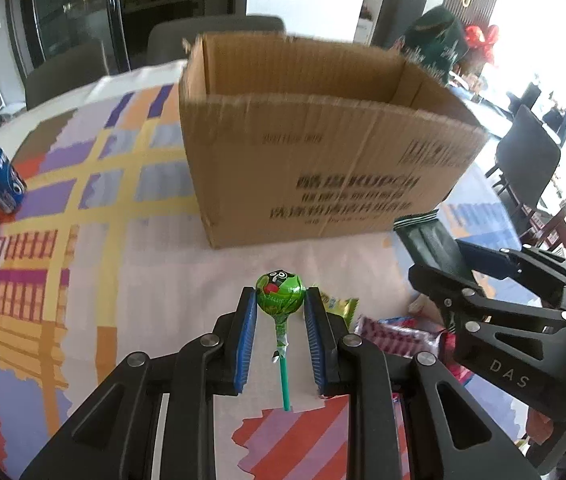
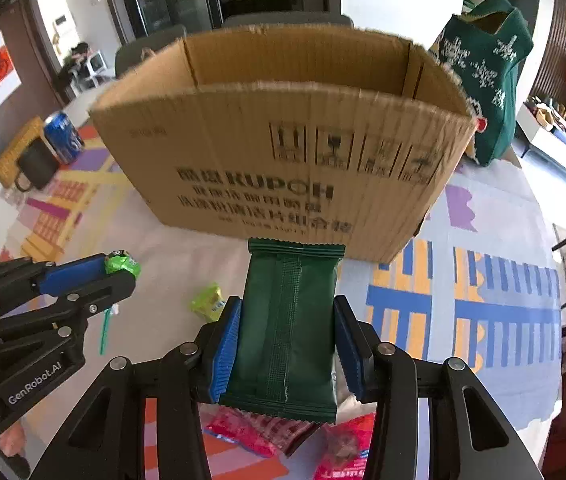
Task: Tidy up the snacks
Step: 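Carry the lollipop and green bar into the box and release both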
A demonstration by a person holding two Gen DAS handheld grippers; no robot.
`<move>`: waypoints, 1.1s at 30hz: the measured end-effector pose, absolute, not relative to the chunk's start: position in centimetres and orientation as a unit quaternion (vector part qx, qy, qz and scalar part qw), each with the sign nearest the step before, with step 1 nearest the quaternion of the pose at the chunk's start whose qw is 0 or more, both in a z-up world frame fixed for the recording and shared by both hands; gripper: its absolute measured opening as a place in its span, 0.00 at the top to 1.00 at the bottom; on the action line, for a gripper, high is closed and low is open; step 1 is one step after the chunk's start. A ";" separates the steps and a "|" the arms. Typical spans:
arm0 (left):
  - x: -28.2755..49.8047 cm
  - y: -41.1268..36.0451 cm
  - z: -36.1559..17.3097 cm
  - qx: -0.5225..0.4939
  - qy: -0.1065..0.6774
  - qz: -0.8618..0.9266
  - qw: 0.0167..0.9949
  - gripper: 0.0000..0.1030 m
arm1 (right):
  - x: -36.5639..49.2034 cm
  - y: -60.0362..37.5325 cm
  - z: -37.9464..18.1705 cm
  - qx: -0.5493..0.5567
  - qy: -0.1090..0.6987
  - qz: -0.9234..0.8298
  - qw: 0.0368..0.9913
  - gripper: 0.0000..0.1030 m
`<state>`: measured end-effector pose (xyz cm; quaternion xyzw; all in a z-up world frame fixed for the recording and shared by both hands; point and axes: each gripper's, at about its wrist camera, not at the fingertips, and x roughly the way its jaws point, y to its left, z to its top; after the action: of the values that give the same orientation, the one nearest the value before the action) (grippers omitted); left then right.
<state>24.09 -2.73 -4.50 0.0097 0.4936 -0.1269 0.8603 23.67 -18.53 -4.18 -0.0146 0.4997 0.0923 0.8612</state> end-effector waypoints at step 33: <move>25.9 -4.5 6.9 -0.008 0.365 -0.160 0.917 0.76 | 22.8 -20.3 7.2 0.035 0.359 0.093 0.928 0.55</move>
<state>25.91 -4.48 6.95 -0.0083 0.3652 -0.1597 0.9171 22.78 -20.33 7.15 0.0349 0.3587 0.0930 0.9282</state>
